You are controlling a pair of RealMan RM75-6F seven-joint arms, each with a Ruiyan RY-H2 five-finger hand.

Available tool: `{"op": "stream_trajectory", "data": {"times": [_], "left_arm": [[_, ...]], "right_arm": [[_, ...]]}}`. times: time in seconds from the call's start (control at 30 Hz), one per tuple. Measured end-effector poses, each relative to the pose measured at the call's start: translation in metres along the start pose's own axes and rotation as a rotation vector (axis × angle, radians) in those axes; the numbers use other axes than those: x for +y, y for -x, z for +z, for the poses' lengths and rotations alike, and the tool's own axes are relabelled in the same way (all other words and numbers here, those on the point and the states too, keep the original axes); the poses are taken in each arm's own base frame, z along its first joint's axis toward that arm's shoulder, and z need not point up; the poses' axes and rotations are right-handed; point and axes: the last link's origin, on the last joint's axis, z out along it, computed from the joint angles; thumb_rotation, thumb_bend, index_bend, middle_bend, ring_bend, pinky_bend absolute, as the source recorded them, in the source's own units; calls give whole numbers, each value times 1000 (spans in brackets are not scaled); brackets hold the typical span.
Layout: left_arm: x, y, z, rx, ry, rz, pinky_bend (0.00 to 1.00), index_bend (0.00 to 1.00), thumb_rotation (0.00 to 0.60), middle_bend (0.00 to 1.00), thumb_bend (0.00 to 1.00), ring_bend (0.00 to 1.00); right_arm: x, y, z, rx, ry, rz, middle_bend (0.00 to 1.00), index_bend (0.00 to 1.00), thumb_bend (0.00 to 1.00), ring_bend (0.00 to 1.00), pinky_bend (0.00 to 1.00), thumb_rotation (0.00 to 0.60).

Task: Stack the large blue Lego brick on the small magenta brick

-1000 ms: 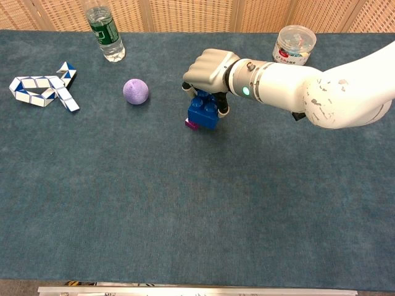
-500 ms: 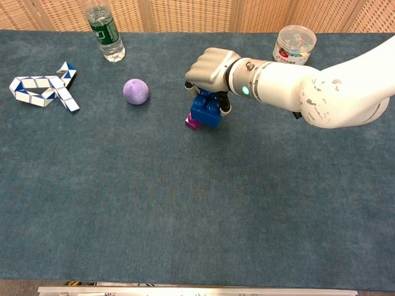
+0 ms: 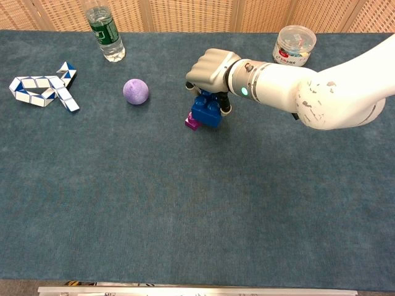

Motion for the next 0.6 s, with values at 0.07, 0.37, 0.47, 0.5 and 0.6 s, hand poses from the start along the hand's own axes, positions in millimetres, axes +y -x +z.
{"op": "stream_trajectory", "data": {"times": [0.07, 0.37, 0.47, 0.5, 0.6], "left_arm": [[0, 0, 0, -1, 0, 0, 155, 233, 600, 203, 211, 194], [-2, 0, 0, -4, 0, 0, 155, 233, 600, 203, 212, 194], [-3, 0, 0, -4, -1, 0, 155, 233, 600, 203, 212, 194], [-3, 0, -1, -5, -2, -1, 155, 233, 600, 203, 212, 194], [-4, 0, 0, -7, 0, -1, 155, 233, 600, 203, 211, 194]], "right_arm": [[-1, 0, 0, 1, 1, 0, 428, 418, 133, 330, 467, 600], [-6, 1, 0, 0, 13, 8, 428, 418, 132, 330, 468, 600], [-8, 1, -1, 0, 17, 17, 428, 417, 132, 330, 467, 600], [-8, 1, -1, 1, 18, 20, 428, 418, 132, 330, 467, 600], [-10, 1, -2, 5, 23, 27, 428, 418, 133, 330, 467, 600]]}}
